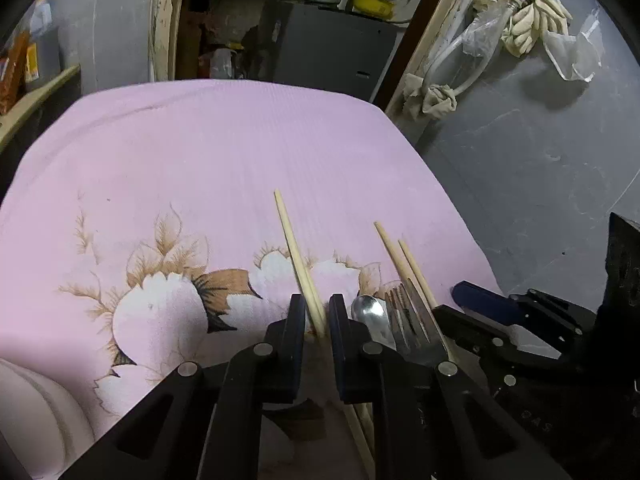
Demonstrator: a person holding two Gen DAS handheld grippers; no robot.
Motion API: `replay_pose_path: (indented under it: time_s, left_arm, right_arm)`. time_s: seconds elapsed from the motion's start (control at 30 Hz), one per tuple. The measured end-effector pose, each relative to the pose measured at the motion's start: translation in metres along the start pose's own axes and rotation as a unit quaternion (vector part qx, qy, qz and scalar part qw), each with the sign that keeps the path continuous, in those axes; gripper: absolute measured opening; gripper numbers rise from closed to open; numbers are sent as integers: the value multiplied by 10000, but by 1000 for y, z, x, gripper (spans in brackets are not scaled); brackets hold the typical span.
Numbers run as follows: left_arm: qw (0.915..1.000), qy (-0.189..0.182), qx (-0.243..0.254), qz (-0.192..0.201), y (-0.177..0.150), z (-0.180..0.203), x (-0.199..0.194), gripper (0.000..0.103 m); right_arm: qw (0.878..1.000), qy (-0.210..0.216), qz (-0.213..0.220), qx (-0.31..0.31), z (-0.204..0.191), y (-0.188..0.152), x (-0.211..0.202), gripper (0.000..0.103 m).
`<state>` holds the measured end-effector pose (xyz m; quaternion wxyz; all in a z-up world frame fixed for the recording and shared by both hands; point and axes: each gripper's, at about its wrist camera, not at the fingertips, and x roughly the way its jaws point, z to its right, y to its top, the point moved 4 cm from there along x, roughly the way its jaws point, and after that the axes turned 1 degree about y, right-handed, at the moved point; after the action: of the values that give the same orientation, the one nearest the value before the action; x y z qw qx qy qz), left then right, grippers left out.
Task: Organize utensils
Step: 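Close the left tool on a wooden chopstick while the right tool grasps another chopstick, then lift both held chopsticks and carry them up over the white caddy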
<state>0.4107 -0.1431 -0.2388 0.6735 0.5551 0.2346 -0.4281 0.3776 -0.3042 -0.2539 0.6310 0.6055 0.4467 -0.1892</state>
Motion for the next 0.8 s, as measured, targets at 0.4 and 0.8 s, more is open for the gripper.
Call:
replay_pose_path:
  time_s: [0.4,0.8]
  left_arm:
    - [9994,-166,-297,-27,0,-1,-2,5]
    - [9967,-478,-311,582,0,10,-60,5]
  right_arm:
    - [9988,-249,-366,223,-4,14,6,8]
    - [9820,421,937,1586,24,3,-74,4]
